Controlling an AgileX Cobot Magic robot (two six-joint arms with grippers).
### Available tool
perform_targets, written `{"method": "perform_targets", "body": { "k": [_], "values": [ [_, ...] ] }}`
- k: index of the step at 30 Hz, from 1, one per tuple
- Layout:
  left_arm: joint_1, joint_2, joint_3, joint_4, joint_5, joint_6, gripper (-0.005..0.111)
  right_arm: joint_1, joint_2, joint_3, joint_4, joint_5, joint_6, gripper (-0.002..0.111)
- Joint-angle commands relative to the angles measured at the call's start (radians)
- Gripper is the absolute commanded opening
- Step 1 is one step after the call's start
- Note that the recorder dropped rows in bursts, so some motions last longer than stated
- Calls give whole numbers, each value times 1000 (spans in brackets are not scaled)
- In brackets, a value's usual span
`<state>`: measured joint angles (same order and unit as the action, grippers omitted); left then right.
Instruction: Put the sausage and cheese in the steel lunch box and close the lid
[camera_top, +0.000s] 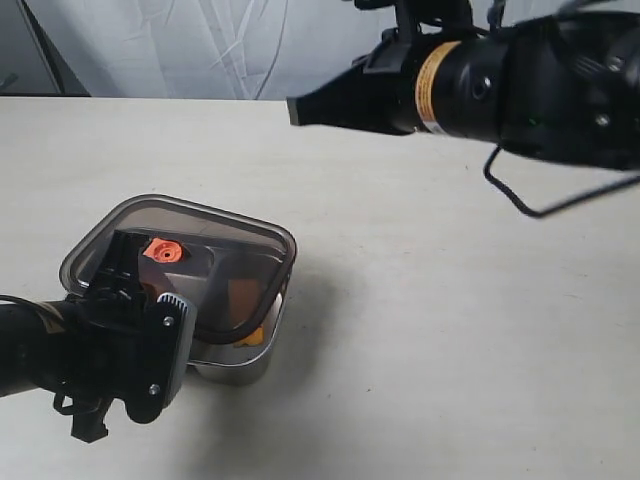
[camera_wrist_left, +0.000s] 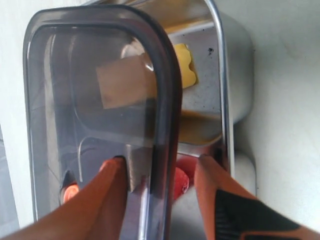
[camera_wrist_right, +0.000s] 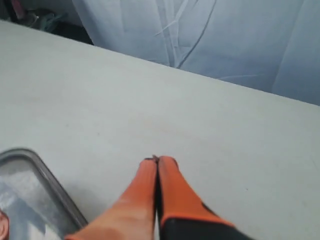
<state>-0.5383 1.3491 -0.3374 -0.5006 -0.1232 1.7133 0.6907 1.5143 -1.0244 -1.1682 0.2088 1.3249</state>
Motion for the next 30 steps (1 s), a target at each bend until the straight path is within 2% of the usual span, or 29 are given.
{"method": "perform_targets", "body": {
  "k": [1,4,10,12,16,30],
  "values": [
    [-3,-7,-3,-6,14,-16,44,-177,137,-81,38,-339,47,-1],
    [-3,-7,-3,-6,14,-16,44,-256,231,-125,-65,-506,171,-1],
    [-3,-7,-3,-6,14,-16,44,-307,451,-295,-559,-754,535,-1],
    [-3,-7,-3,-6,14,-16,44,-307,521,-363,-576,-838,615,-1],
    [-3,-7,-3,-6,16,-16,44,-302,621,-450,-576,-971,617,-1],
    [-3,-7,-3,-6,16,-16,44,-241,744,-488,-576,-993,618,-1]
  ]
}}
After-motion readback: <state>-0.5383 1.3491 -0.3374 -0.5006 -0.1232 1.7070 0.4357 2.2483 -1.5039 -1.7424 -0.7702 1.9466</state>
